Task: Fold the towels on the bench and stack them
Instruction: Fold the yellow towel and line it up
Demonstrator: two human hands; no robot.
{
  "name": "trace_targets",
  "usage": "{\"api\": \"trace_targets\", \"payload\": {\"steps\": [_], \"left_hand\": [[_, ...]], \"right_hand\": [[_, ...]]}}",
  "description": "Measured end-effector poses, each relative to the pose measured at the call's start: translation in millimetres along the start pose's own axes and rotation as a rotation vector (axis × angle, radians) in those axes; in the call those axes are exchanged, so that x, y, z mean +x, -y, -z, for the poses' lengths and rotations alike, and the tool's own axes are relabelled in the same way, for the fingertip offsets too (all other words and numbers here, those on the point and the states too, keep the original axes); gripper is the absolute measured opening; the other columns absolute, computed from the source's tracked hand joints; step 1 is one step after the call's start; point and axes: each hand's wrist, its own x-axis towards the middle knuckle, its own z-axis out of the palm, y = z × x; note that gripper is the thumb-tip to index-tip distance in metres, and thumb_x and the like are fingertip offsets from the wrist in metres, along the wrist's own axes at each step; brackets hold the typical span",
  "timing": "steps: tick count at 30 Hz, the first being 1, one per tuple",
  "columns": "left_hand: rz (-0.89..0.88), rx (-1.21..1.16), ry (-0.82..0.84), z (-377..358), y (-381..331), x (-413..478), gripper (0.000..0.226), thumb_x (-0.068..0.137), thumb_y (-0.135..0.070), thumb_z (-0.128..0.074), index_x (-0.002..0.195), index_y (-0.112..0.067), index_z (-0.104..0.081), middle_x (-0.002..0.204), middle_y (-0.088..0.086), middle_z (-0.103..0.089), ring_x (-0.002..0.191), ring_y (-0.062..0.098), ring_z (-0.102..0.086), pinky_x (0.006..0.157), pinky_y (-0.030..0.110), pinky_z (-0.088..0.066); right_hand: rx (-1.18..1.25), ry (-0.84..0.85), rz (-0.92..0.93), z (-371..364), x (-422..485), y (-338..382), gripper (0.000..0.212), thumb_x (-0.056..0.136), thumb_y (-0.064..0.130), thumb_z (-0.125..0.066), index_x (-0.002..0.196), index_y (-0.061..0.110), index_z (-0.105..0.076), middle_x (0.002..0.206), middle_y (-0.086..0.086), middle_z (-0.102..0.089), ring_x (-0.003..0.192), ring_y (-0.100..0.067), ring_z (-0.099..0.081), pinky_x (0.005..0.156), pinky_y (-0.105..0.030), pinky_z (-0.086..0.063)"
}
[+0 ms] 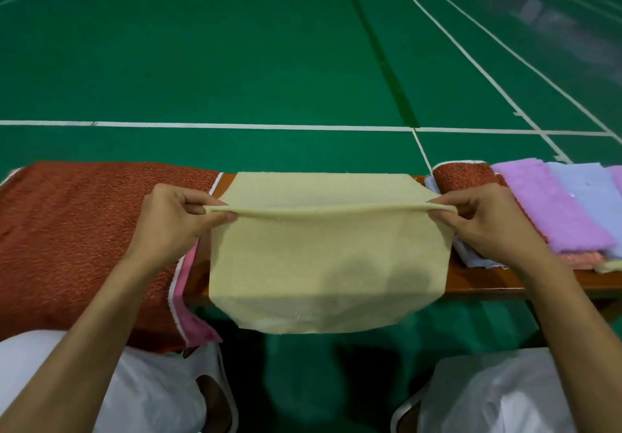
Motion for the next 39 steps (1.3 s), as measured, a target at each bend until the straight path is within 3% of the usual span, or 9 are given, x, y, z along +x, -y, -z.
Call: {"api": "trace_targets", "payload": {"steps": [3, 6, 11, 15, 20, 23, 29, 34, 39], "left_hand": [[0.016, -0.003, 0.022, 1, -3, 3, 0.022, 0.07, -0.035, -0.089, 0.082, -0.018, -0.08, 0.062, 0.008, -0.072, 0.049, 0.015, -0.062, 0.052, 0.023, -0.049], [0.033, -0.052, 0.069, 0, -9, 7, 0.016, 0.081, -0.028, -0.083, 0.085, -0.014, -0.078, 0.056, 0.017, -0.067, 0.043, 0.021, -0.054, 0.047, 0.02, -0.043], [0.185, -0.29, 0.202, -3, -19, 24, 0.014, 0.101, -0.015, -0.06, 0.107, -0.003, -0.066, 0.079, 0.019, -0.076, 0.057, 0.019, -0.073, 0.044, 0.019, -0.047], [0.264, -0.433, 0.189, -17, -17, 46, 0.013, 0.104, -0.014, -0.057, 0.111, -0.004, -0.062, 0.1, 0.018, -0.078, 0.081, 0.024, -0.079, 0.062, 0.024, -0.052], [0.258, -0.618, 0.067, -42, -23, 78, 0.015, 0.102, -0.008, -0.06, 0.115, -0.001, -0.064, 0.102, 0.016, -0.077, 0.082, 0.014, -0.077, 0.064, 0.018, -0.052], [0.106, -0.821, 0.035, -45, -33, 88, 0.007, 0.102, -0.006, -0.059, 0.102, -0.012, -0.063, 0.097, 0.008, -0.078, 0.09, 0.017, -0.074, 0.083, 0.027, -0.055], [-0.337, -1.101, 0.166, 3, -68, 83, 0.014, 0.092, -0.014, -0.068, 0.099, -0.025, -0.062, 0.111, -0.002, -0.075, 0.115, 0.021, -0.066, 0.101, 0.039, -0.053], [-0.296, -0.955, 0.157, 7, -40, 59, 0.015, 0.08, -0.023, -0.084, 0.088, -0.031, -0.073, 0.108, -0.004, -0.075, 0.11, 0.018, -0.068, 0.106, 0.037, -0.052], [-0.052, -0.305, 0.068, -3, 2, 37, 0.022, 0.092, -0.002, -0.07, 0.083, -0.02, -0.08, 0.082, 0.001, -0.077, 0.077, 0.011, -0.068, 0.069, 0.023, -0.054]], "right_hand": [[-0.081, -0.094, -0.021, 2, 2, 0, 0.017, 0.095, 0.025, -0.07, 0.11, 0.028, -0.079, 0.069, 0.005, -0.075, 0.065, -0.012, -0.07, 0.075, -0.038, -0.06], [0.023, -0.158, -0.062, 2, 6, 6, 0.016, 0.1, 0.021, -0.064, 0.106, 0.03, -0.076, 0.056, 0.018, -0.065, 0.055, 0.001, -0.063, 0.065, -0.029, -0.05], [0.652, -0.141, -0.43, -15, 17, 22, 0.019, 0.11, 0.02, -0.046, 0.106, 0.012, -0.064, 0.077, -0.013, -0.077, 0.044, -0.013, -0.062, 0.04, -0.02, -0.046], [0.871, -0.147, -0.516, -35, 47, 21, 0.02, 0.111, 0.02, -0.044, 0.112, 0.005, -0.057, 0.093, -0.014, -0.079, 0.069, -0.028, -0.077, 0.049, -0.023, -0.058], [1.013, -0.24, -0.445, -54, 93, 12, 0.018, 0.11, 0.01, -0.041, 0.098, 0.01, -0.053, 0.093, -0.018, -0.076, 0.092, -0.034, -0.077, 0.08, -0.042, -0.064], [1.081, -0.334, -0.289, -51, 108, 14, 0.021, 0.109, 0.006, -0.041, 0.094, 0.016, -0.051, 0.103, -0.017, -0.073, 0.101, -0.03, -0.074, 0.1, -0.048, -0.056], [1.24, -0.412, 0.215, 21, 94, 52, 0.012, 0.103, 0.004, -0.042, 0.098, 0.015, -0.046, 0.095, -0.002, -0.067, 0.097, -0.023, -0.065, 0.102, -0.049, -0.051], [1.223, -0.349, 0.175, 19, 68, 47, 0.013, 0.099, 0.003, -0.045, 0.095, 0.015, -0.047, 0.095, -0.004, -0.065, 0.096, -0.022, -0.064, 0.101, -0.049, -0.053], [0.797, -0.076, -0.24, -12, 31, 23, 0.013, 0.103, -0.002, -0.047, 0.093, 0.004, -0.053, 0.076, -0.01, -0.076, 0.06, -0.029, -0.072, 0.057, -0.038, -0.053]]}}
